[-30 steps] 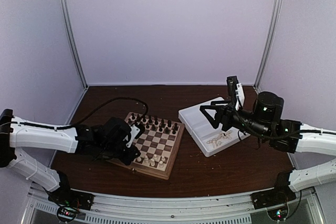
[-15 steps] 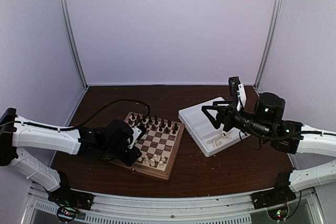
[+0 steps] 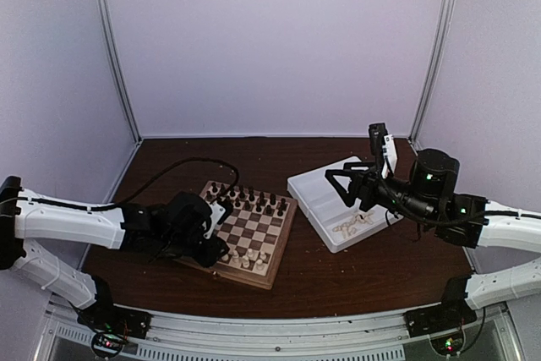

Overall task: Set up the chess pieces on the board
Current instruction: Place the chess piece on the chessboard, then pick up the chess piece from the storage box.

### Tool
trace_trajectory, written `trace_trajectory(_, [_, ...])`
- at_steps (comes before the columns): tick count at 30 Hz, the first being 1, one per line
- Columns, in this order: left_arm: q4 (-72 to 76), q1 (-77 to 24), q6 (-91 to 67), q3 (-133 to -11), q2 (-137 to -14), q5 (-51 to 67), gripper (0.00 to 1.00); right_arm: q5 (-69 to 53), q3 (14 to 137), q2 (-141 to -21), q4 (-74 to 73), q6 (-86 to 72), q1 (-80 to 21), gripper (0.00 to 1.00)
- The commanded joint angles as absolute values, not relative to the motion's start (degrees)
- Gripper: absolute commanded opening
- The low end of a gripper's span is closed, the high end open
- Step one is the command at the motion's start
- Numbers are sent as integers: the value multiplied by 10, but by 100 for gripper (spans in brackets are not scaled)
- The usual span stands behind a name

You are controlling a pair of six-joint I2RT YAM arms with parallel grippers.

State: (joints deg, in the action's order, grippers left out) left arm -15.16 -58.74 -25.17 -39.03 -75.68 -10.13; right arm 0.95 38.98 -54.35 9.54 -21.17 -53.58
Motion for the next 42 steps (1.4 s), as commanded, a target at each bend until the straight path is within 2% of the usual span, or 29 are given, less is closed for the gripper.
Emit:
trace_trajectory(1, [-163,-591,-260,-408,-737,-103,43,18,384,-536,91,-210,-531,72])
trace_trajectory(5, [-197,-591,-264,-427,-706,-104,44,37,396,-538,51,-211,-529,72])
trace_trajectory(9, [-234,-591,-265,-444,-659,-115,47,74,437,-552,-54,-201,-516,70])
trace_trajectory(16, [-277,-591,-265,-486,-618,-137,60,118,520,-578,-250,-168,-451,62])
trace_trajectory(23, [-291,-591,-253,-528,-617,-127,80,116,538,-576,-328,-169,-350,47])
trace_trajectory(29, [-281,-592,-238,-543,-616,-109,82,72,529,-618,-333,-163,-282,40])
trace_trajectory(34, [-275,-591,-224,-549,-623,-95,82,5,538,-721,-313,-142,-227,32])
trace_trajectory(37, [-265,-591,-217,-547,-629,-84,82,23,584,-802,-340,-121,-220,29])
trace_trajectory(42, [-247,-590,-213,-546,-643,-61,82,45,640,-900,-375,-88,-198,30])
